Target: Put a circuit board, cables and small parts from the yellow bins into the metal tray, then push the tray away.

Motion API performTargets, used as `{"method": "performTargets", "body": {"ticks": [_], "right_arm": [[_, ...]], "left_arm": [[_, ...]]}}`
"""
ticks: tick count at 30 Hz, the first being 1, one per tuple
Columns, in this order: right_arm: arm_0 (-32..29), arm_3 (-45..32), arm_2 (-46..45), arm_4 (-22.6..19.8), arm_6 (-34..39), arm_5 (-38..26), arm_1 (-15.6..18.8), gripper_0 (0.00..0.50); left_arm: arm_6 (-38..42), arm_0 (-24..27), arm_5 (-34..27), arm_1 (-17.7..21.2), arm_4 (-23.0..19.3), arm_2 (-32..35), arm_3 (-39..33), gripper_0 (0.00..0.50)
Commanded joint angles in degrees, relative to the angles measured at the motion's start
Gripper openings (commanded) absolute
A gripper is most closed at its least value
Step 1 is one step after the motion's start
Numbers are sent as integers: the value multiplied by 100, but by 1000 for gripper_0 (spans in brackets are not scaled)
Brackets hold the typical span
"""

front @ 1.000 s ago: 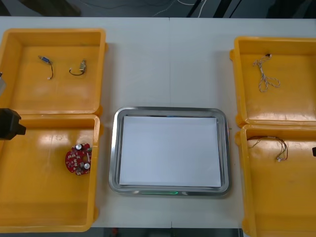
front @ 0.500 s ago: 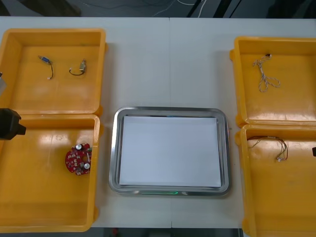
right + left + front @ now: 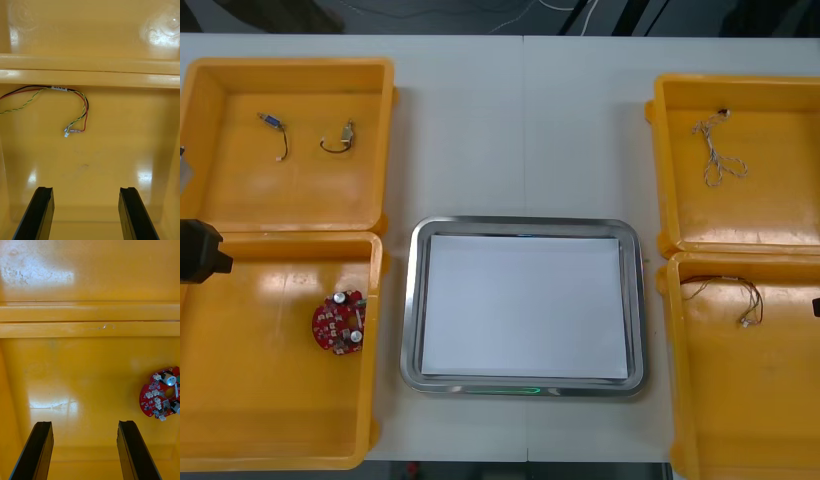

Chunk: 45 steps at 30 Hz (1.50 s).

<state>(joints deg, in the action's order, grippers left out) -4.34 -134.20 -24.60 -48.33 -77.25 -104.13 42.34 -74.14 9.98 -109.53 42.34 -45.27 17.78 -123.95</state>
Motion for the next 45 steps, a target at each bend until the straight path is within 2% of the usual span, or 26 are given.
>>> {"method": "performTargets", "body": {"ticks": [1,45], "right_arm": [[47,-150,60,25,-133,-28,187,500],[47,-150,60,25,-133,-28,187,500]], "left_arm": [[418,162,-47,-68,53,-73,-50,500],[418,162,-47,-68,53,-73,-50,500]]}}
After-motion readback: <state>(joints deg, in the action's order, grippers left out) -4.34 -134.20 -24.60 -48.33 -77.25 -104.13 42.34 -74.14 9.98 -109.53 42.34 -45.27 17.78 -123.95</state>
